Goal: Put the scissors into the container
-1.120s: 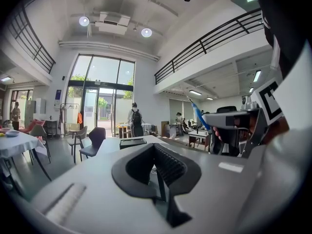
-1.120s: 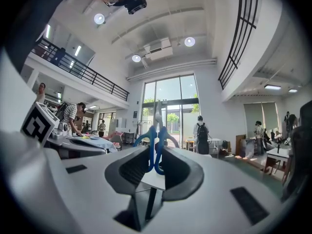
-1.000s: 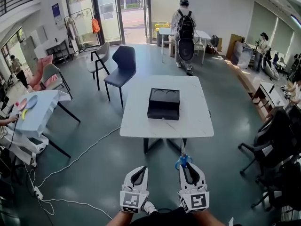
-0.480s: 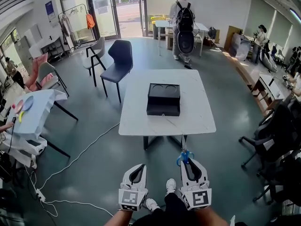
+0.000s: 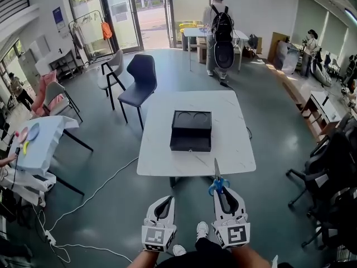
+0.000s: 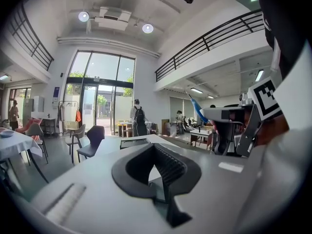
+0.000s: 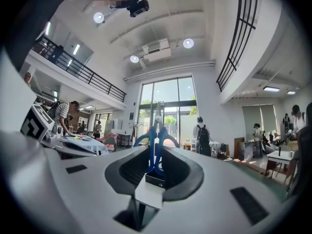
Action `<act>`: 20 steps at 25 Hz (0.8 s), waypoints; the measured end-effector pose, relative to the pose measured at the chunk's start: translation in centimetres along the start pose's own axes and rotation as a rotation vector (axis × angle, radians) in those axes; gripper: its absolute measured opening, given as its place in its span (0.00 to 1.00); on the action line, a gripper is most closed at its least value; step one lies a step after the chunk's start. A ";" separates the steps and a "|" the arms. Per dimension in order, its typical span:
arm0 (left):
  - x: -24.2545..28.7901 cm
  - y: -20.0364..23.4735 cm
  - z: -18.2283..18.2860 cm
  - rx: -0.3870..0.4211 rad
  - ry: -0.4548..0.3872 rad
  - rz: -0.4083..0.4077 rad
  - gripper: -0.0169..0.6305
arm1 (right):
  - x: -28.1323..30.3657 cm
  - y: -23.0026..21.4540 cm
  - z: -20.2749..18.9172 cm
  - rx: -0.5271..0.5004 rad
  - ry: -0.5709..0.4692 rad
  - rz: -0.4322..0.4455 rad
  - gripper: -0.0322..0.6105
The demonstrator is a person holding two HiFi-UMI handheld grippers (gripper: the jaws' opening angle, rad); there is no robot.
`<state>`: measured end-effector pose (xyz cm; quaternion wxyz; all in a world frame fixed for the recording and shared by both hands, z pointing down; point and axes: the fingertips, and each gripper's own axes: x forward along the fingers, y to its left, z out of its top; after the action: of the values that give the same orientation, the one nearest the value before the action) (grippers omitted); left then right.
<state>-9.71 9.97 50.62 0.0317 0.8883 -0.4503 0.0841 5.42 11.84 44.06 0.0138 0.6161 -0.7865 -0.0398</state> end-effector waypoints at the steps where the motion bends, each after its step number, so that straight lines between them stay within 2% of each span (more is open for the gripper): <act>1: 0.6 0.2 0.0 0.005 0.001 0.002 0.04 | 0.6 -0.3 0.0 0.001 -0.003 0.004 0.18; 13: 7.0 1.1 1.5 0.009 0.006 0.051 0.04 | 5.3 -4.9 -0.7 0.018 -0.009 0.049 0.18; 20: 9.0 2.9 2.6 0.042 0.015 0.132 0.04 | 7.1 -7.0 -1.8 0.037 0.023 0.067 0.18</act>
<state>-6.48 0.79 49.58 0.0111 0.8566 -0.5056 0.1021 10.60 3.17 45.06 0.0128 0.5899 -0.8072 -0.0177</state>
